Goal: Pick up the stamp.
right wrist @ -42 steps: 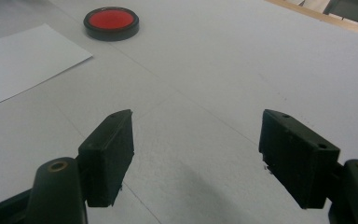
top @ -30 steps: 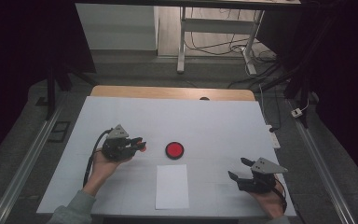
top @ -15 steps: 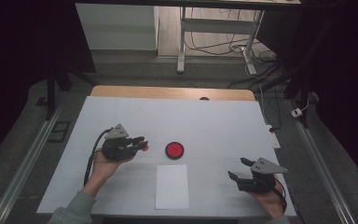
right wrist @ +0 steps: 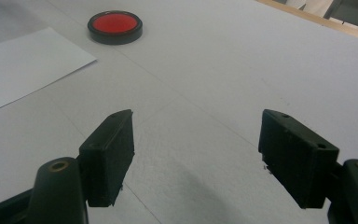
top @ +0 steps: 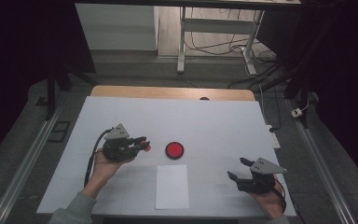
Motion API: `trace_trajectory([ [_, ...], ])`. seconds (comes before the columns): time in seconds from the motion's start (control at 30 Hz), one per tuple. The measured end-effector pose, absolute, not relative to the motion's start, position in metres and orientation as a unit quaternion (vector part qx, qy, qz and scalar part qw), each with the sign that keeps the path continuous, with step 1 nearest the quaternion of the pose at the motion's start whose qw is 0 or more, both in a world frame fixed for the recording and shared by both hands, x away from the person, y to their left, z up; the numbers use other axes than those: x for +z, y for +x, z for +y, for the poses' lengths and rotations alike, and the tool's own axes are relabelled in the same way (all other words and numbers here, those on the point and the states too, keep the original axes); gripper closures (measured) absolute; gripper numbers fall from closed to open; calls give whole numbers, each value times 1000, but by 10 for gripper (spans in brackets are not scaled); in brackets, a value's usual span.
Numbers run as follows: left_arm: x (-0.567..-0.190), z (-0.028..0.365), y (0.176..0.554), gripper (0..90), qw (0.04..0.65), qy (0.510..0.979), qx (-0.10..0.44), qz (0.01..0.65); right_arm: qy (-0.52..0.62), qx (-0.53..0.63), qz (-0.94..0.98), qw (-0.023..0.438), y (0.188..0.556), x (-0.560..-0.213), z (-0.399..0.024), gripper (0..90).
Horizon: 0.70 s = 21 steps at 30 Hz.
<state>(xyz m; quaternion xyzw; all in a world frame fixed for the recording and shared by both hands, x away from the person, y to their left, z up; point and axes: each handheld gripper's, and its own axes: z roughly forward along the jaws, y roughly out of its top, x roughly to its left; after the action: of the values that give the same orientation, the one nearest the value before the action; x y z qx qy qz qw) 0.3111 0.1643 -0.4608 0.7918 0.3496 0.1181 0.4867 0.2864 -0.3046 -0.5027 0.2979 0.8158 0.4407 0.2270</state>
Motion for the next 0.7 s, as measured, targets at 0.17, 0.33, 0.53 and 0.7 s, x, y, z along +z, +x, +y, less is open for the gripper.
trace_trajectory([
  [0.17,-457,162,309,720,492,792,117,342,298,441,816,226,286,-503,-304,263],
  [0.33,-456,160,307,720,494,793,117,338,298,443,815,226,287,-503,-304,264],
  [0.53,-453,158,303,720,502,791,112,330,299,445,813,227,287,-503,-305,264],
  [0.7,-451,156,301,720,509,792,107,321,301,444,813,227,287,-503,-304,265],
])
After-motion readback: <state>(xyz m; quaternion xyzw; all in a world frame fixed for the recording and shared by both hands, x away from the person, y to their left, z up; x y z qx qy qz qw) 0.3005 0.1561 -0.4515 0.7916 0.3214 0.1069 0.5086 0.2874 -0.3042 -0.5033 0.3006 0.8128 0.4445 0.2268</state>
